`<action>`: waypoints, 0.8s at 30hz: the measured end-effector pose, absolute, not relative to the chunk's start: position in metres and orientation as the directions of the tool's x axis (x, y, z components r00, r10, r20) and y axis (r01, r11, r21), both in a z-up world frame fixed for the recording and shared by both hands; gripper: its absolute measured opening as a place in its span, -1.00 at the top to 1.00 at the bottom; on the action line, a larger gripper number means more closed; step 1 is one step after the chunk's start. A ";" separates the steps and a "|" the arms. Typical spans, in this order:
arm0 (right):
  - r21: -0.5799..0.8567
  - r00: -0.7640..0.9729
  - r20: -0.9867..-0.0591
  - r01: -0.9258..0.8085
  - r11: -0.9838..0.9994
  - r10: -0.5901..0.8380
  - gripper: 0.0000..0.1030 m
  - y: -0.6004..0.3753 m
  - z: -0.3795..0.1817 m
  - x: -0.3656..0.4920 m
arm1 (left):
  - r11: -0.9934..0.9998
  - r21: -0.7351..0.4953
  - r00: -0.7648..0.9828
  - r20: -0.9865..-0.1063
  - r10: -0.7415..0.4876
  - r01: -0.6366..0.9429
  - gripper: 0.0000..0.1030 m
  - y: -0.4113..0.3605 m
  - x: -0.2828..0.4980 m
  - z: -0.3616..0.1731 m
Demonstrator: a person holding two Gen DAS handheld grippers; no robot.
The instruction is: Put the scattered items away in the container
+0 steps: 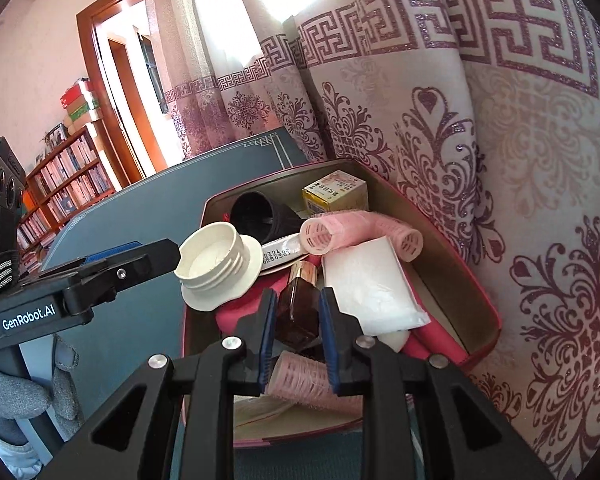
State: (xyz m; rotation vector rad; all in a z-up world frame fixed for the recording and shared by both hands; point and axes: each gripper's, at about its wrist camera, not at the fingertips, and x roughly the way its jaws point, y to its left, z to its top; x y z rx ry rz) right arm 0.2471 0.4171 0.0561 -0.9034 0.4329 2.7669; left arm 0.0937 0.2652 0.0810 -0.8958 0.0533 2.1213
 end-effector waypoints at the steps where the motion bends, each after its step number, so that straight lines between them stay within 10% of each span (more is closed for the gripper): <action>1: 0.215 -0.793 -0.601 -0.277 -0.936 0.097 0.51 0.417 0.056 0.247 | -0.670 -0.249 -0.417 -0.619 0.665 -0.699 -0.53 0.265 0.093 0.079; 14: 0.241 -0.805 -0.579 -0.320 -0.916 0.129 0.51 0.420 0.067 0.267 | -0.642 -0.224 -0.370 -0.660 0.653 -0.733 -0.54 0.290 0.093 0.064; 16: 0.258 -0.808 -0.575 -0.327 -0.909 0.128 0.38 0.424 0.070 0.272 | -0.643 -0.230 -0.376 -0.651 0.660 -0.730 -0.54 0.284 0.096 0.068; 19: 0.277 -0.810 -0.571 -0.344 -0.897 0.134 -0.52 0.428 0.073 0.281 | -0.642 -0.238 -0.390 -0.625 0.676 -0.729 -0.62 0.274 0.103 0.078; 24: 0.268 -0.804 -0.577 -0.354 -0.896 0.145 -0.63 0.424 0.076 0.296 | -0.647 -0.212 -0.447 -0.567 0.692 -0.733 -0.99 0.261 0.123 0.097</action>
